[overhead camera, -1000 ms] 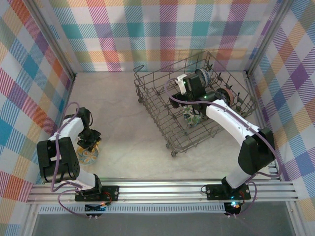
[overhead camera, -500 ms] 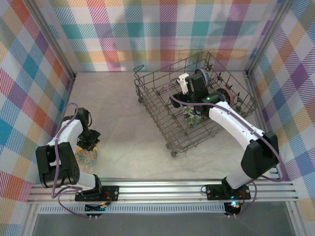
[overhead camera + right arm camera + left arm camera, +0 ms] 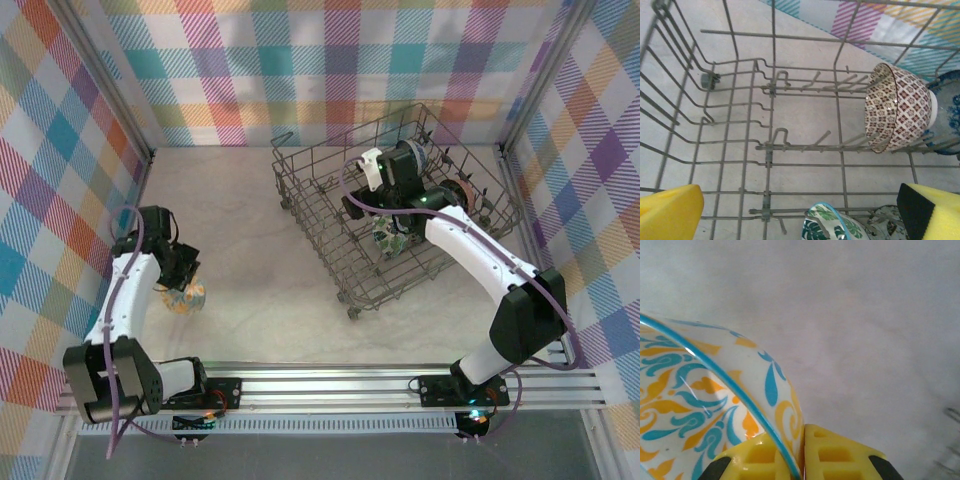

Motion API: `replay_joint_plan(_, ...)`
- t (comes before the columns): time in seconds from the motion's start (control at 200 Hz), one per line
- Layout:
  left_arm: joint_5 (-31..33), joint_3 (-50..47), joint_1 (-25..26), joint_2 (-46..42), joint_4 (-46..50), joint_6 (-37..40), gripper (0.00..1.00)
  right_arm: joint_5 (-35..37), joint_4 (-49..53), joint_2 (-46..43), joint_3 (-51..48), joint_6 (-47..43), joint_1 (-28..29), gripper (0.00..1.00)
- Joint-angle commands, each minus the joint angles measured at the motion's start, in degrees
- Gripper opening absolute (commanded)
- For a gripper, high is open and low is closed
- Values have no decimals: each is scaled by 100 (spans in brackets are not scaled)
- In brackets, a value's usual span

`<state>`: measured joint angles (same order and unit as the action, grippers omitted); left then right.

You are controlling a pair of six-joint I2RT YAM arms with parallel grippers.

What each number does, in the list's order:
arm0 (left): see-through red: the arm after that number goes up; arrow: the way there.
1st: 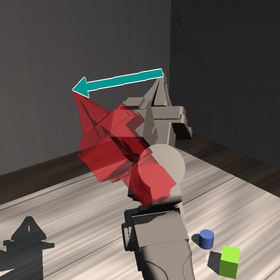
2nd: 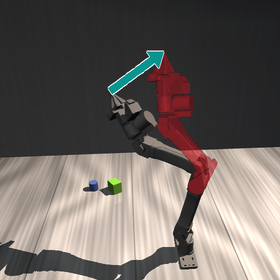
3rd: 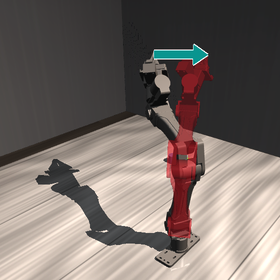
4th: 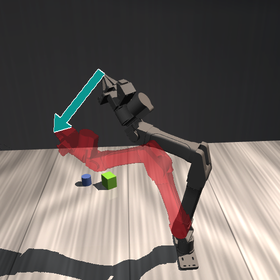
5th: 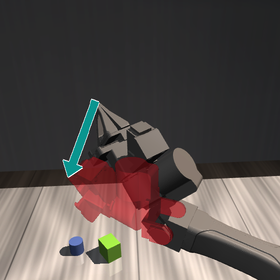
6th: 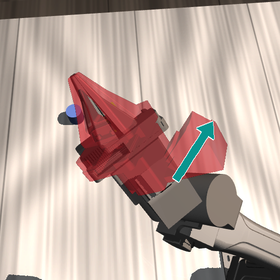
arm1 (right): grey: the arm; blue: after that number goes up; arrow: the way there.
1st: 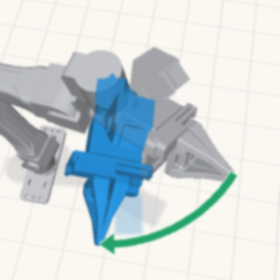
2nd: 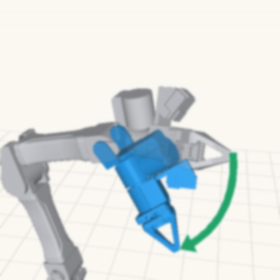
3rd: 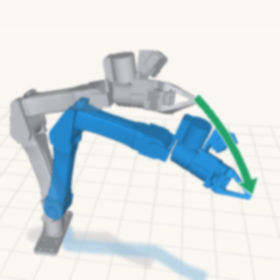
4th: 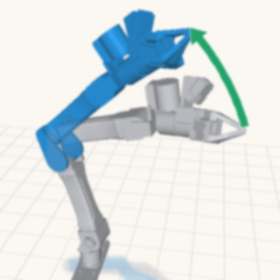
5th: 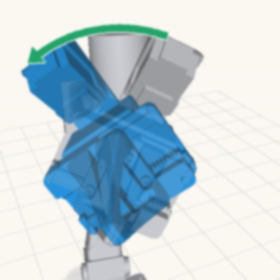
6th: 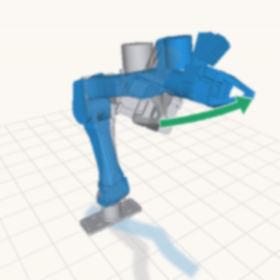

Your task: Load the bowls into the dish rack

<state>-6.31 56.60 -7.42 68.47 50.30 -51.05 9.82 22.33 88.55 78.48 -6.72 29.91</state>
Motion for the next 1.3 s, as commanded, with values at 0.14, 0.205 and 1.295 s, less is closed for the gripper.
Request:
replay_joint_plan(0.14,765,1521,1166,-122,-817,-1111,4,-1632,-275,-31,599,156,30,95)
replay_joint_plan(0.205,1049,1814,1544,0,-1083,-1323,3,-1986,-419,-16,662,222,94,92)
replay_joint_plan(1.295,1879,4720,3772,1943,-1785,-1292,1,-2257,-3072,706,566,971,1056,61)
